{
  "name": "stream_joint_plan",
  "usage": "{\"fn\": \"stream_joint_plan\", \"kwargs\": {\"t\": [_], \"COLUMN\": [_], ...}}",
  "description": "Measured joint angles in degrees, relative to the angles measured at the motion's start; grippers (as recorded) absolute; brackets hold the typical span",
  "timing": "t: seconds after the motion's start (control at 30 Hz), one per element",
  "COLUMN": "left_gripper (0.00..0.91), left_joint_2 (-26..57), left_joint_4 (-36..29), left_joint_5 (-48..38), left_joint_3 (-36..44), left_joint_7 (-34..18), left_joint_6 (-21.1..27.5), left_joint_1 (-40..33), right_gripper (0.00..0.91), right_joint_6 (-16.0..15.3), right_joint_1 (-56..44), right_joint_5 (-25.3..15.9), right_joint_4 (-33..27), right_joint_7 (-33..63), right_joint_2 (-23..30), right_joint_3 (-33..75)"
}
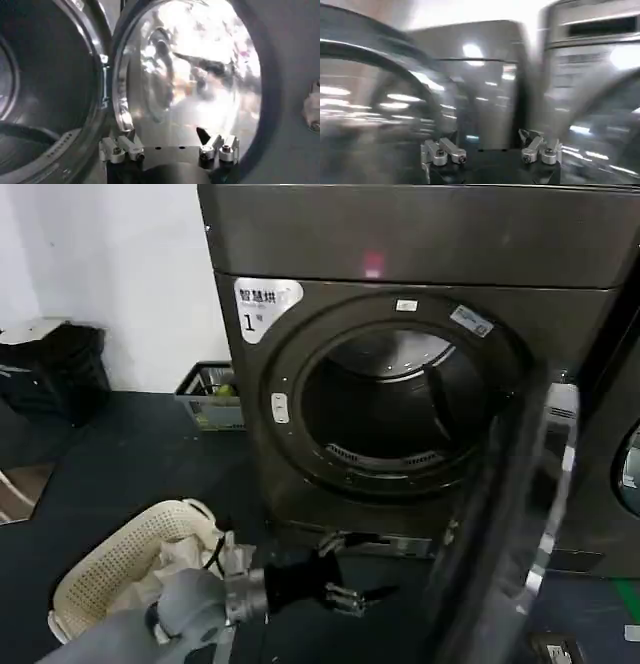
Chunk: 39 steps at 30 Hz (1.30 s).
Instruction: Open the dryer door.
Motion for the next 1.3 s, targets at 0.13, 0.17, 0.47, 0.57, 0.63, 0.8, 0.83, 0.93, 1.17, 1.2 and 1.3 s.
{"fn": "stream_joint_plan", "kwargs": {"t": [0.13,0.17,0.47,0.57,0.63,0.8,0.83,0.93,1.17,1.2,1.3], "left_gripper": [0.907,0.907,0.907,0.907,0.907,0.907,0.907,0.907,0.907,0.907,0.907], "left_joint_2": [-1.3,-1.6,-8.0,-10.9,-12.6,-16.6,-17.2,-19.3,-24.0,-24.9,-27.2], "left_joint_4": [1.3,1.7,7.0,8.6,9.6,12.2,12.6,14.1,17.7,18.5,20.4], "left_joint_5": [-2.3,-2.8,-3.4,-3.4,-3.4,-2.5,-2.4,-1.7,-0.3,-0.3,-0.2], "left_joint_3": [6.3,7.7,17.1,18.9,19.9,22.1,22.4,23.6,25.1,25.1,25.1], "left_joint_7": [-0.5,-0.5,-1.9,-1.9,-2.1,-2.8,-2.8,-3.2,-3.9,-4.0,-4.1], "left_joint_6": [-0.1,-0.1,0.2,0.3,0.4,0.9,1.0,0.8,0.5,0.4,0.1], "left_joint_1": [-5.6,-6.9,-17.3,-19.4,-20.4,-23.0,-23.4,-24.9,-27.5,-27.9,-28.4], "right_gripper": [0.907,0.907,0.907,0.907,0.907,0.907,0.907,0.907,0.907,0.907,0.907], "right_joint_6": [-1.2,-1.1,-0.2,-0.4,-0.8,-0.6,-0.7,-0.8,-0.5,-0.5,-0.3], "right_joint_1": [-1.9,-2.1,-3.6,-4.1,-4.5,-6.3,-6.6,-7.3,-8.2,-8.2,-8.3], "right_joint_5": [-3.6,-4.8,-13.0,-13.4,-13.9,-17.8,-18.4,-19.6,-20.0,-20.0,-20.0], "right_joint_4": [-0.2,-0.4,-3.5,-4.3,-5.0,-6.1,-6.1,-5.7,-4.5,-4.4,-3.9], "right_joint_7": [10.6,12.8,27.9,29.7,30.2,30.6,30.7,30.8,30.8,30.8,30.8], "right_joint_2": [-0.3,-0.4,-0.6,-1.0,-1.3,-1.3,-1.2,-1.0,0.0,0.1,0.3], "right_joint_3": [5.6,6.7,13.9,15.6,16.8,20.3,20.9,22.6,23.4,23.4,23.6]}}
